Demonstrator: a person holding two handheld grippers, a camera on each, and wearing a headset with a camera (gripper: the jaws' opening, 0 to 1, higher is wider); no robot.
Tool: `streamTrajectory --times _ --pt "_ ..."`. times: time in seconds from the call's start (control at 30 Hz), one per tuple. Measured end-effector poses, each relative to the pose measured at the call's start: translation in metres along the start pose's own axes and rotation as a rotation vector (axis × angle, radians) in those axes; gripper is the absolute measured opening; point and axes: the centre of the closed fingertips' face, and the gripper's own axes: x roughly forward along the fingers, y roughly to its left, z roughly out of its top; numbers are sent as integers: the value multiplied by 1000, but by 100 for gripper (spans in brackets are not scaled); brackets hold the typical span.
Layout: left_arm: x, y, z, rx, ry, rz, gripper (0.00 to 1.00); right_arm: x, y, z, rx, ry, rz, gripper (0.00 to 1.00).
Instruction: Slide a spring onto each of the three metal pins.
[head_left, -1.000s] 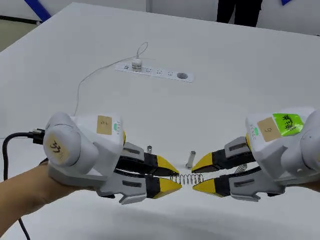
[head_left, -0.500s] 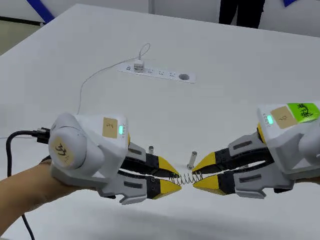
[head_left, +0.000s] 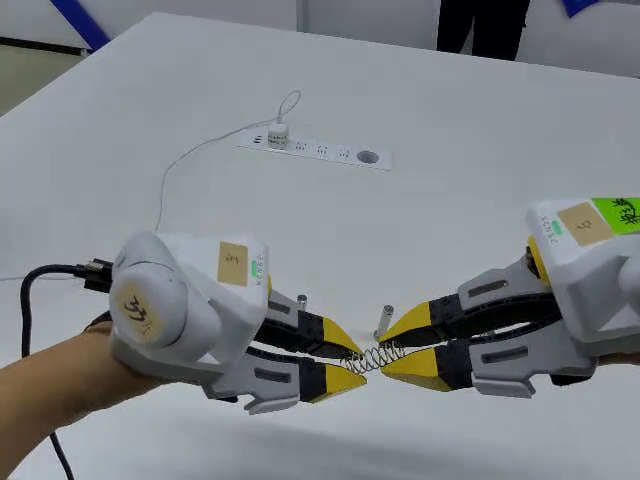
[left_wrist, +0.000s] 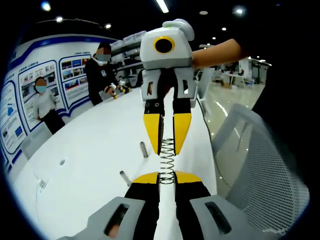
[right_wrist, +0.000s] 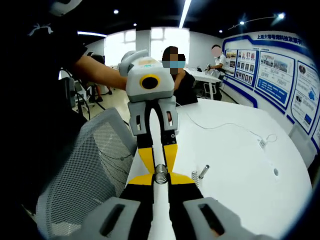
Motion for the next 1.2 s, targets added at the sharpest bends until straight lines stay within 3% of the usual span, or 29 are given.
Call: streamTrajectory --times 0.17,0.27,0.6,0.83,1.1,1.2 --pt "0 1 0 -5 -1 4 10 1 -1 4 24 -23 -1 11" --pt "0 0 0 -7 -3 2 10 3 0 12 59 -64 -3 11" --pt "2 1 0 -15 -4 6 10 9 -1 20 81 -96 -21 11" --pt "2 5 -2 -45 4 10 10 10 -5 20 77 -81 -54 10" --pt "-3 11 -1 -80 -22 38 11 10 -11 23 77 -81 -71 10" --pt "-4 16 -7 -81 0 65 14 8 -16 26 78 -87 -83 10"
